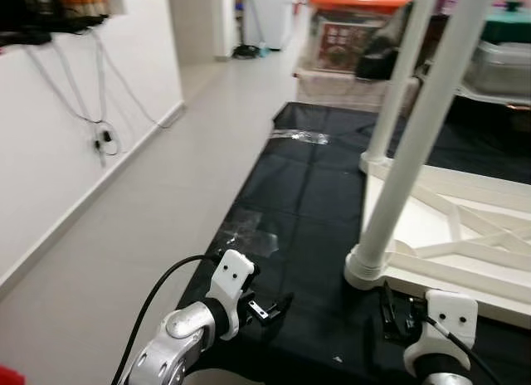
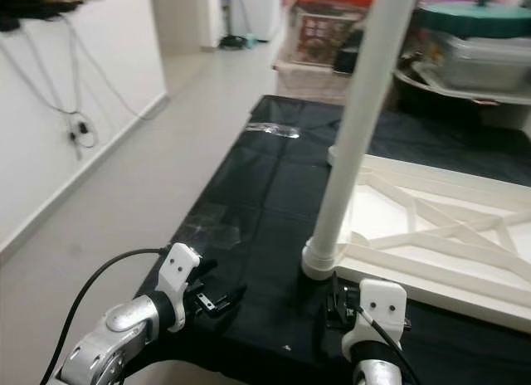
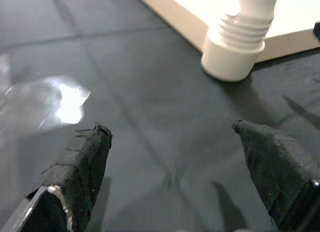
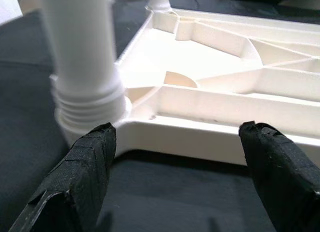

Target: Building children table

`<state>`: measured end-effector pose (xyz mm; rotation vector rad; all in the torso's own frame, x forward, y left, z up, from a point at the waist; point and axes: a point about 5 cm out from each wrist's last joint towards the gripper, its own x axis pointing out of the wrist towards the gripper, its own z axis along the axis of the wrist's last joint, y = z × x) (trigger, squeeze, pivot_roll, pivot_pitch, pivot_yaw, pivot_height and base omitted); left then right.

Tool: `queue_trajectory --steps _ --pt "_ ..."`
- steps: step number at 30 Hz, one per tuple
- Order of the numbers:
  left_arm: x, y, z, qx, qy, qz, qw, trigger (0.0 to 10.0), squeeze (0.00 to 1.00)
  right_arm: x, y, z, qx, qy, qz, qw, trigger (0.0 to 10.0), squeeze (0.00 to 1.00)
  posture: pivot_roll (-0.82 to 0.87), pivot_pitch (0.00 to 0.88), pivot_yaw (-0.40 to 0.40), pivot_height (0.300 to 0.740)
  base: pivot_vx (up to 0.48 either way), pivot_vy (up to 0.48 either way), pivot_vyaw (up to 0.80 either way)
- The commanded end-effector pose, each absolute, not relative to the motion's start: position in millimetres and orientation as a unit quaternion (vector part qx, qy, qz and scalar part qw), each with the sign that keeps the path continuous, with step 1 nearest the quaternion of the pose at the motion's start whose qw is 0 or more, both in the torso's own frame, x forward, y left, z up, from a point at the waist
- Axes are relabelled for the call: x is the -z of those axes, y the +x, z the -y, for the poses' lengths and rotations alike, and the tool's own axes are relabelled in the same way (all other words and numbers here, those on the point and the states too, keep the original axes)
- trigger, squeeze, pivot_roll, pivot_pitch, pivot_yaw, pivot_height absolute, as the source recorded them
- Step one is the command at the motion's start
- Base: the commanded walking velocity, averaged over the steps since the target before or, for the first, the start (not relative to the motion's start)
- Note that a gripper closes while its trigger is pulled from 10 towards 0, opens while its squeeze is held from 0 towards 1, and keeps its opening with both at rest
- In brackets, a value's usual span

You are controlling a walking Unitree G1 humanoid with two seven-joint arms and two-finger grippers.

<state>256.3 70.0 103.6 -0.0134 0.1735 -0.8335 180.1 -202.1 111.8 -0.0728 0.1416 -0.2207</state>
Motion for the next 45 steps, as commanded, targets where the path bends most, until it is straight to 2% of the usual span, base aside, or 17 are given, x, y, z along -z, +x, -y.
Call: queue_trajectory --steps 1,11,32,36,38,39,42,45 --pt "-99.9 256.6 -72.7 0.398 0.002 -0.088 0.913 10.0 0.00 -108.4 179.5 203.2 0.105 -0.029 -0.074 0.991 10.0 0.00 0.11 0.000 -0.028 0.740 0.000 0.000 -0.78" --pt "-98.7 258.4 -71.5 0.395 0.005 -0.082 0.915 10.0 0.00 -108.9 186.6 225.1 0.083 -0.043 -0.069 0.993 10.0 0.00 0.11 0.000 -0.033 0.740 0.000 0.000 -0.77" --pt "-98.7 259.1 -70.6 0.381 0.019 -0.073 0.922 10.0 0.00 -116.7 208.0 226.0 0.064 -0.021 -0.032 0.997 10.0 0.00 0.12 0.000 -0.045 0.740 0.000 0.000 -0.67" --pt "-98.7 259.4 -70.1 0.377 0.018 -0.074 0.923 10.0 0.00 -117.4 221.7 232.1 0.004 -0.044 -0.054 0.998 10.0 0.00 0.12 0.000 -0.046 0.740 0.000 0.000 0.00" --pt "-98.7 259.4 -70.1 0.377 0.018 -0.074 0.923 10.0 0.00 -117.4 221.7 232.1 0.004 -0.044 -0.054 0.998 10.0 0.00 0.12 0.000 -0.046 0.740 0.000 0.000 0.00" --pt "-98.8 259.1 -70.1 0.376 0.018 -0.074 0.924 10.0 0.00 -117.9 228.3 237.8 -0.038 -0.049 -0.075 0.995 10.0 0.00 0.12 0.000 -0.048 0.740 0.000 0.000 0.00" --pt "-99.2 258.7 -70.3 0.375 0.018 -0.073 0.924 10.0 0.00 -120.1 234.1 243.2 -0.079 -0.062 -0.089 0.991 10.0 0.00 0.12 0.000 -0.050 0.740 0.000 0.000 0.00" --pt "-100.0 258.5 -70.6 0.372 0.021 -0.071 0.925 10.0 0.00 -125.2 240.5 250.0 -0.090 -0.079 -0.085 0.989 10.0 0.00 0.12 0.000 -0.050 0.740 0.000 0.000 0.00"
